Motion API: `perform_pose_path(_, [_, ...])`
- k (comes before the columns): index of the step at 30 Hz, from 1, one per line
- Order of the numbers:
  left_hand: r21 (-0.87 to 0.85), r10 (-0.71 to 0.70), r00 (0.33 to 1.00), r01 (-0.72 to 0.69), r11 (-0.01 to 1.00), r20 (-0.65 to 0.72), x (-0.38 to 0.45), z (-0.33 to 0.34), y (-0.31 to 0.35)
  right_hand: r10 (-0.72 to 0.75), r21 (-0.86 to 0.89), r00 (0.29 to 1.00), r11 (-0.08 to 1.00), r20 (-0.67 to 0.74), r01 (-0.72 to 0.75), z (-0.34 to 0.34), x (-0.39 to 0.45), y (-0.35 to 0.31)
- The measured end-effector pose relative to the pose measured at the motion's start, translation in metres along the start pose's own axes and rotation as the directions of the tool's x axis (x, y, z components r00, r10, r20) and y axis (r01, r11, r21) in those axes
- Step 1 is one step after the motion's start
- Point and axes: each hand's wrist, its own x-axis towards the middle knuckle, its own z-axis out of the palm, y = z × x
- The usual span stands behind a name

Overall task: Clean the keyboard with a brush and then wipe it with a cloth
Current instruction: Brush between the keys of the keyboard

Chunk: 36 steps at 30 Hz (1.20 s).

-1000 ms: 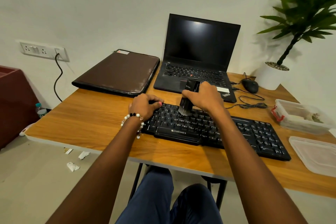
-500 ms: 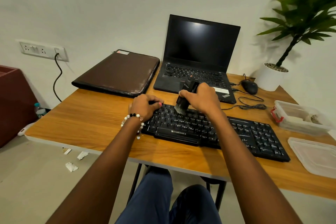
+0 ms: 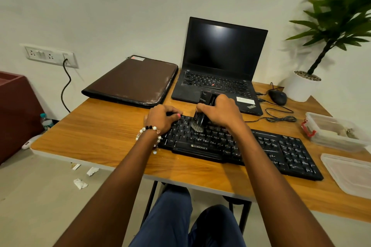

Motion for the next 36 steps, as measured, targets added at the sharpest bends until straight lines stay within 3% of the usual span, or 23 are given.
perform_pose_path(4, [-0.006,0.001,1.000,-0.001,1.000,0.000,-0.001,0.000,0.002,-0.021,0.069,0.990,0.997,-0.137,0.031,0.014,-0.006,-0.001])
perform_pose_path(7, [0.001,0.000,1.000,0.000,1.000,-0.008,-0.001,0.000,0.001,-0.088,0.090,0.994,0.992,-0.062,0.093,0.014,-0.014,0.002])
perform_pose_path(12, [0.010,0.007,1.000,-0.007,1.000,-0.012,-0.001,-0.001,0.001,-0.063,0.112,0.995,0.992,0.073,0.055,-0.018,-0.010,0.017])
perform_pose_path(17, [0.009,0.003,1.000,-0.003,1.000,-0.009,-0.002,-0.002,0.002,0.061,0.137,0.978,0.990,-0.197,-0.034,-0.021,-0.008,0.036])
perform_pose_path(19, [0.000,0.003,1.000,-0.003,1.000,0.002,-0.002,-0.002,0.002,0.070,0.138,0.970,0.990,-0.231,-0.038,-0.017,-0.007,0.042])
perform_pose_path(26, [0.006,-0.005,1.000,0.005,1.000,-0.014,-0.002,-0.002,0.003,0.027,0.072,0.984,0.997,-0.177,-0.014,-0.006,-0.016,0.047])
perform_pose_path(32, [0.007,-0.018,1.000,0.018,1.000,-0.001,-0.002,-0.001,0.004,0.061,0.031,0.998,0.998,-0.025,-0.060,-0.029,-0.011,0.042])
perform_pose_path(36, [0.015,-0.023,1.000,0.023,1.000,0.001,-0.002,-0.001,0.004,0.083,0.074,0.972,0.995,-0.219,-0.068,-0.024,-0.012,0.033])
